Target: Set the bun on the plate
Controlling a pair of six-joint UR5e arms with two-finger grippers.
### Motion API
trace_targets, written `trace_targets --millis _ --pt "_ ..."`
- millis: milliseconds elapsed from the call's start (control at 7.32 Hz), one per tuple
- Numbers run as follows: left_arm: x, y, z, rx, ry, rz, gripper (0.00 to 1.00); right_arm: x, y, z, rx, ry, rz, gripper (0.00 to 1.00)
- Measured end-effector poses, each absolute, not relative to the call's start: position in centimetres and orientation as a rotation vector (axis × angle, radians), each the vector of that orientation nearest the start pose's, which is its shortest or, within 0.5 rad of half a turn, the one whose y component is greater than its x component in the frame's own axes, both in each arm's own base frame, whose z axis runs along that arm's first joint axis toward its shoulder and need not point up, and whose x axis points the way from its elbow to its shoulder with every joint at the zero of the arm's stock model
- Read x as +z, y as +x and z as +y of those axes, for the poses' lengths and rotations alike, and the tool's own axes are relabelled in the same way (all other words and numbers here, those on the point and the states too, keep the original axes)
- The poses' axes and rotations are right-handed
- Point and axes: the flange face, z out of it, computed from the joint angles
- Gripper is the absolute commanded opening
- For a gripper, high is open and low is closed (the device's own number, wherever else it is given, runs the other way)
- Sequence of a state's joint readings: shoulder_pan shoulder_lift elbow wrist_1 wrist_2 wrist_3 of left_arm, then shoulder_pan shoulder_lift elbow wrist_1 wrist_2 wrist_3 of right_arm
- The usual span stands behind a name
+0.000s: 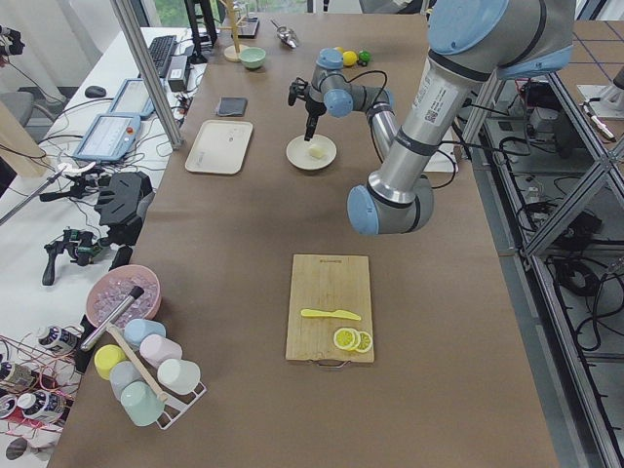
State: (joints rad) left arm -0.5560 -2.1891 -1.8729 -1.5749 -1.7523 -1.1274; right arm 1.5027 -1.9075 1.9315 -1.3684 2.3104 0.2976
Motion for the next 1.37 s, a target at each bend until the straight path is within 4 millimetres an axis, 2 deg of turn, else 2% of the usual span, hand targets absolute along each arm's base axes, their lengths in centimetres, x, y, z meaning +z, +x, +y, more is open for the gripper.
trace_targets --millis 137,273,547,683,820,957,1094,1230,1367 --pt "20.0 41.9 -45.7 0.02 0.301 0.854 0.97 60.6 4.4 -36.7 0.143 0.076 -0.763 1.0" --pt "23.0 35.9 -49.4 0.073 0.29 0.82 0.98 60.9 4.6 -36.3 0.153 0.07 -0.761 1.0" --pt "28.3 22.2 -55.6 0.164 0.271 0.727 0.98 61.1 4.9 -36.1 0.161 0.068 -0.762 1.0" --pt "31.0 15.3 -57.6 0.198 0.249 0.679 0.98 61.1 4.9 -36.2 0.162 0.068 -0.762 1.0" --pt "34.3 8.8 -58.7 0.235 0.224 0.638 0.98 61.1 4.9 -36.2 0.163 0.068 -0.762 1.0" --pt "38.3 2.8 -58.9 0.269 0.205 0.61 0.98 61.1 4.9 -36.2 0.163 0.069 -0.762 1.0" --pt "42.2 -2.1 -58.4 0.289 0.186 0.593 0.98 61.1 4.9 -36.3 0.163 0.07 -0.762 1.0" --pt "47.0 -5.6 -57.1 0.287 0.139 0.589 0.98 61.2 4.9 -36.3 0.163 0.069 -0.762 1.0" --pt "52.7 -8.0 -54.7 0.254 0.087 0.614 0.98 61.4 4.9 -36.4 0.165 0.065 -0.761 1.0"
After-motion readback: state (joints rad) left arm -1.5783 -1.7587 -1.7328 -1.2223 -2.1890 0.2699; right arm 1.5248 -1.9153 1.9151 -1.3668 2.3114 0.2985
